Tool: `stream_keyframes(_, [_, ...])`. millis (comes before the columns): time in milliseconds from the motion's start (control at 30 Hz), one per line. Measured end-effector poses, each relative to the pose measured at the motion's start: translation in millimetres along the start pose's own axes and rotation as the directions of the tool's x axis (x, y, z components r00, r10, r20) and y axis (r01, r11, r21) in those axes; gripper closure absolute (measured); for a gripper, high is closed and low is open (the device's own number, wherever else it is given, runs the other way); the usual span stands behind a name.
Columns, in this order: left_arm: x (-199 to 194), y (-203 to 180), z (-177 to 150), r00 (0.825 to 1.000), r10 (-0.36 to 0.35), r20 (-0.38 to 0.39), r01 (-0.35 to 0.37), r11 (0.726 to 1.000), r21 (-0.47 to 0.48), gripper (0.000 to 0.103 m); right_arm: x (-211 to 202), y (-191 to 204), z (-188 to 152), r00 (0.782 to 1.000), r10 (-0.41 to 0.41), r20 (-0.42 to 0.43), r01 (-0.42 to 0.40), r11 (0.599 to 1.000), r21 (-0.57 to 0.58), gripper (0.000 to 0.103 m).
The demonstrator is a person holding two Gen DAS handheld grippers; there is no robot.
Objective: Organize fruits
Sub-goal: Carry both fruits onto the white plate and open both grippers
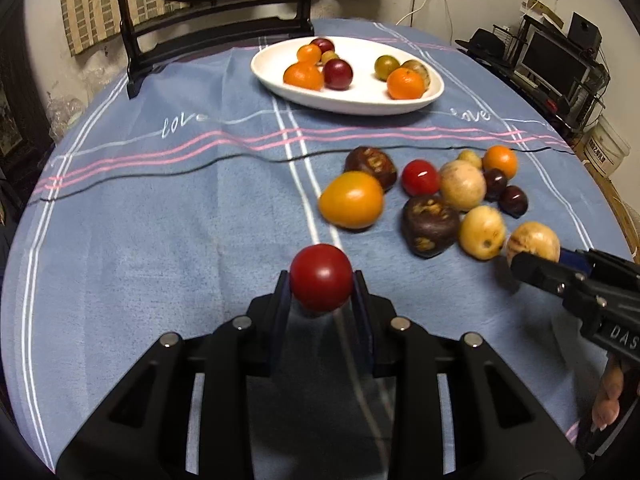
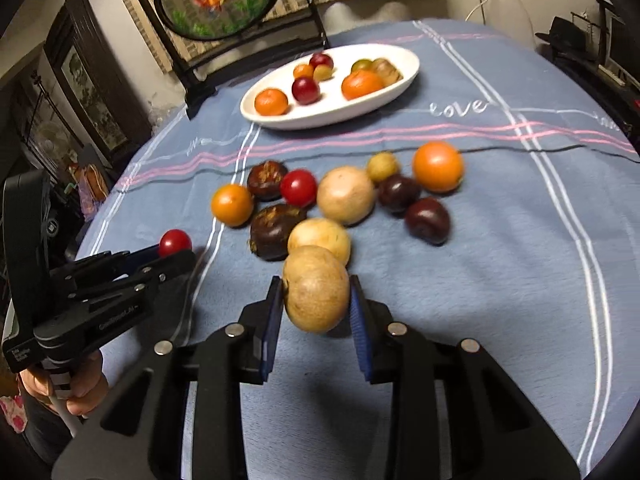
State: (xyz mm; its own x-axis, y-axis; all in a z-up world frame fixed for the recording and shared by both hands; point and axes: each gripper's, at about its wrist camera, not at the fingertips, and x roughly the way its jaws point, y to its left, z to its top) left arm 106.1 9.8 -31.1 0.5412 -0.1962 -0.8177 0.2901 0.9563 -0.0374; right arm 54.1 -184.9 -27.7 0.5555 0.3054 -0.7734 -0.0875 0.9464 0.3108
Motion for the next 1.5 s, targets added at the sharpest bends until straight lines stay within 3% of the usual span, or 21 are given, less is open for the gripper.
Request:
stream_keyframes(267, [-35, -18, 46, 0.995, 0.005, 0.099, -0.009, 0.999, 0.038, 0.073, -31, -10, 36, 0.993, -0.012, 0.12, 0.019, 0.998, -0.062, 0.071])
stream_keyframes(500, [-34, -30, 99, 0.988, 0.028, 0.154, -0.039, 0.997, 0.069, 0.072, -38, -15, 71, 0.98, -0.016, 0.197, 0.038, 0.993, -0.109, 0.071])
stream_keyframes(667, [-3, -28, 136, 0.988, 0.068, 0.137, -0.077, 0.995, 0.063, 0.073, -13, -12, 113, 0.976, -0.019, 0.216, 0.053, 0.987, -0.153, 0.071])
stream_keyframes(933, [59, -6, 185, 0.99, 0.12, 0.075, -0.121, 0.993, 0.012, 0.072, 60, -13, 173, 0.977, -0.073, 0.199, 0.109, 0.978, -0.177, 0.071])
stream_keyframes(1167, [90, 5, 205, 0.982, 0.179, 0.057, -0.178, 0.984, -0.01, 0.073, 101, -15, 193, 0.981, -0.101, 0.168, 0.135, 0.97, -0.202, 0.071])
stream_keyframes(1500, [113, 11, 219, 0.983, 0.181, 0.04, -0.18, 0.983, -0.036, 0.072, 126, -14, 206, 0.985, -0.099, 0.142, 0.129, 0.967, -0.222, 0.071])
